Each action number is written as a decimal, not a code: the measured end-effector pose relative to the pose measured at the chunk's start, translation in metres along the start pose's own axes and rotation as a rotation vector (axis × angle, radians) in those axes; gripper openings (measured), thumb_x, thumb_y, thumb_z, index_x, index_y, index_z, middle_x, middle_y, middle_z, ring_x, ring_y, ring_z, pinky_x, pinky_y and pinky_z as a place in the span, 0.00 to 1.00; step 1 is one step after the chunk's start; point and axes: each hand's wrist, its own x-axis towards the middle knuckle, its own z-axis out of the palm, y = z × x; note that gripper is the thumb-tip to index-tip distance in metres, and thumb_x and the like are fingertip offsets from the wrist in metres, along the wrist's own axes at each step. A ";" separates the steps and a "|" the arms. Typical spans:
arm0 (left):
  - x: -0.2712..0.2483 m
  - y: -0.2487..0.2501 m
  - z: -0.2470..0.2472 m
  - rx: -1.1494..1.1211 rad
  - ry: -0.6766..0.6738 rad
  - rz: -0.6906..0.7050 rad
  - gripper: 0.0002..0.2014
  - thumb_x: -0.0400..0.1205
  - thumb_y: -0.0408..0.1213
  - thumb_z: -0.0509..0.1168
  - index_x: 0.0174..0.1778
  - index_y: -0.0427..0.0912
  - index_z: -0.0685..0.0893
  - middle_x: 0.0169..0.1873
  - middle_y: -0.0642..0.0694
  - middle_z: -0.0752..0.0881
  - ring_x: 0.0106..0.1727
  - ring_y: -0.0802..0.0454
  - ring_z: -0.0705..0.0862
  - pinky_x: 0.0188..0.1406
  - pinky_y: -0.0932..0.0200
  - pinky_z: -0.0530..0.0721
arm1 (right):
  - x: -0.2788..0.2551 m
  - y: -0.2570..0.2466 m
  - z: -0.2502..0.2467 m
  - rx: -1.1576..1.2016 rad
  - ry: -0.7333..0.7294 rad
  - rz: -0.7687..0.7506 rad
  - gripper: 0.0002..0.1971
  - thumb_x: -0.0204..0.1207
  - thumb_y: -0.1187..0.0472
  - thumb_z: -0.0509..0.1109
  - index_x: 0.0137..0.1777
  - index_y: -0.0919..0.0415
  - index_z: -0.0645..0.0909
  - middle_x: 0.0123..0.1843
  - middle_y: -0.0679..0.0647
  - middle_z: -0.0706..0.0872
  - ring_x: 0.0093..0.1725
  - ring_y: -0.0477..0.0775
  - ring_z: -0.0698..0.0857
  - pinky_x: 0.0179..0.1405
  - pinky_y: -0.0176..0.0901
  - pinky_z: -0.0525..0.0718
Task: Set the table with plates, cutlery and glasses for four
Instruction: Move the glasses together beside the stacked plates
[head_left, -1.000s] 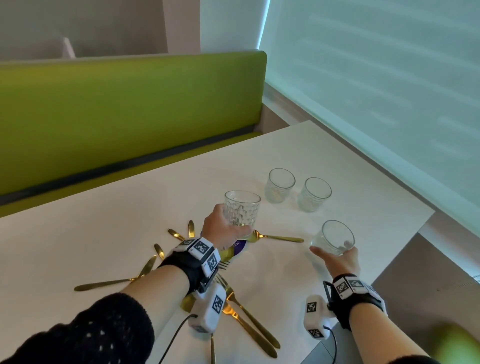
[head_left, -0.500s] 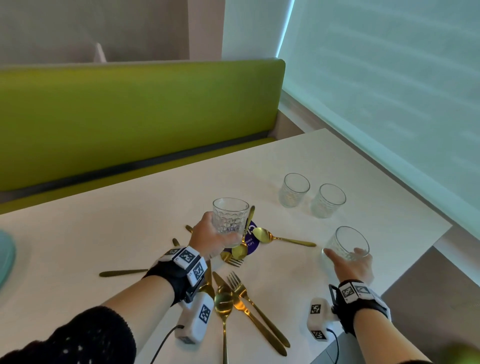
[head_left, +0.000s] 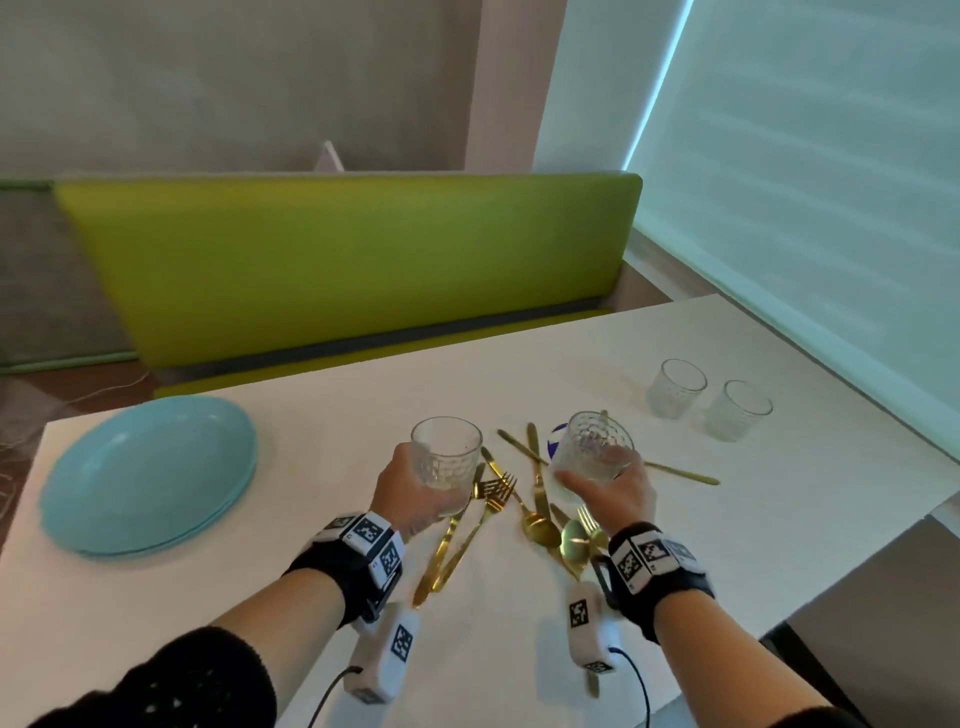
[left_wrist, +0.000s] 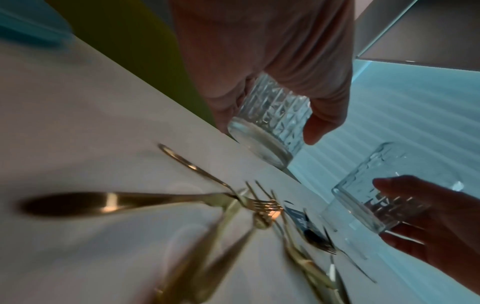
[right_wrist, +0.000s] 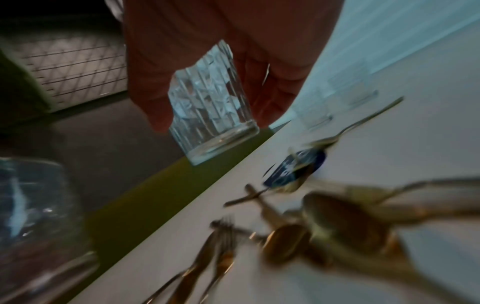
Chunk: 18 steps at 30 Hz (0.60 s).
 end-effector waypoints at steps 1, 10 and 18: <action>-0.006 -0.011 -0.014 -0.004 0.013 -0.013 0.39 0.65 0.39 0.79 0.70 0.39 0.69 0.64 0.42 0.79 0.60 0.47 0.79 0.50 0.61 0.74 | -0.015 -0.005 0.016 0.011 -0.043 -0.010 0.38 0.55 0.54 0.86 0.65 0.56 0.74 0.58 0.52 0.82 0.60 0.56 0.82 0.62 0.48 0.82; -0.053 -0.105 -0.128 -0.007 0.208 -0.152 0.46 0.50 0.46 0.72 0.67 0.37 0.72 0.64 0.41 0.82 0.64 0.43 0.80 0.58 0.59 0.73 | -0.116 -0.039 0.140 -0.201 -0.402 -0.131 0.35 0.59 0.53 0.84 0.65 0.57 0.73 0.59 0.51 0.81 0.59 0.51 0.79 0.59 0.40 0.77; -0.081 -0.179 -0.198 0.039 0.381 -0.287 0.37 0.65 0.37 0.80 0.68 0.37 0.70 0.66 0.40 0.79 0.67 0.42 0.78 0.59 0.57 0.73 | -0.166 -0.055 0.221 -0.309 -0.562 -0.219 0.39 0.55 0.51 0.85 0.66 0.57 0.74 0.62 0.53 0.82 0.63 0.54 0.81 0.63 0.43 0.80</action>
